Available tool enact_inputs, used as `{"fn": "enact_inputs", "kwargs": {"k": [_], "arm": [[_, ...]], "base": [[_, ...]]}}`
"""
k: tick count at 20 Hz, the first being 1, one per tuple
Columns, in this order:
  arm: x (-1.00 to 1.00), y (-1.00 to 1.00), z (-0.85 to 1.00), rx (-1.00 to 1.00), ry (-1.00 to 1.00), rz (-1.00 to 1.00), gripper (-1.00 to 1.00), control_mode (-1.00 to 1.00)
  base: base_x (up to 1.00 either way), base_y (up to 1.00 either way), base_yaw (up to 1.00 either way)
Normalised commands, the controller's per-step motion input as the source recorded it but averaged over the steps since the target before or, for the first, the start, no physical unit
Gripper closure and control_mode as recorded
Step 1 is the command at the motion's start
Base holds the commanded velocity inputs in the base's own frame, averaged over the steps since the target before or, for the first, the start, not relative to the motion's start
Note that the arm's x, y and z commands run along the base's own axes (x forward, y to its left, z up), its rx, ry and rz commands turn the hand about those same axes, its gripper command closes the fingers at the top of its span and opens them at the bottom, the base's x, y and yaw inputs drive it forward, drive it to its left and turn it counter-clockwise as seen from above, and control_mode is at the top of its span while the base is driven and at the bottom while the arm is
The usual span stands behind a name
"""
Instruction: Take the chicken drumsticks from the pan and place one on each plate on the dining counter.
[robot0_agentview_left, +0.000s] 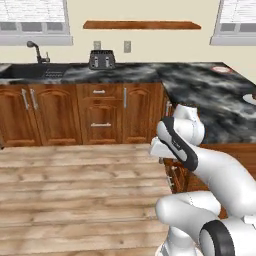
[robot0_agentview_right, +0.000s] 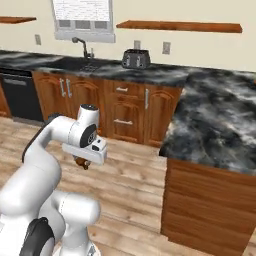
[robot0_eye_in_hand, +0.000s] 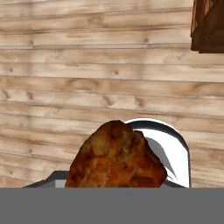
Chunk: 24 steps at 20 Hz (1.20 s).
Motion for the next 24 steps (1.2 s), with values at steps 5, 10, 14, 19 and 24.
{"fn": "enact_inputs", "kwargs": {"k": [5,10,14,19,24], "arm": [[0.0,0.0,0.0,0.0,0.0,0.0,1.0,1.0],[0.0,0.0,0.0,0.0,0.0,0.0,1.0,1.0],[0.0,0.0,0.0,0.0,0.0,0.0,1.0,1.0],[0.0,0.0,0.0,0.0,0.0,0.0,1.0,1.0],[0.0,0.0,0.0,0.0,0.0,0.0,1.0,1.0]], "base": [[0.0,-0.17,-0.98],[0.15,-0.72,-0.5],[0.41,-0.83,-0.19],[0.61,-0.79,-0.04],[0.67,-0.79,0.0]]}}
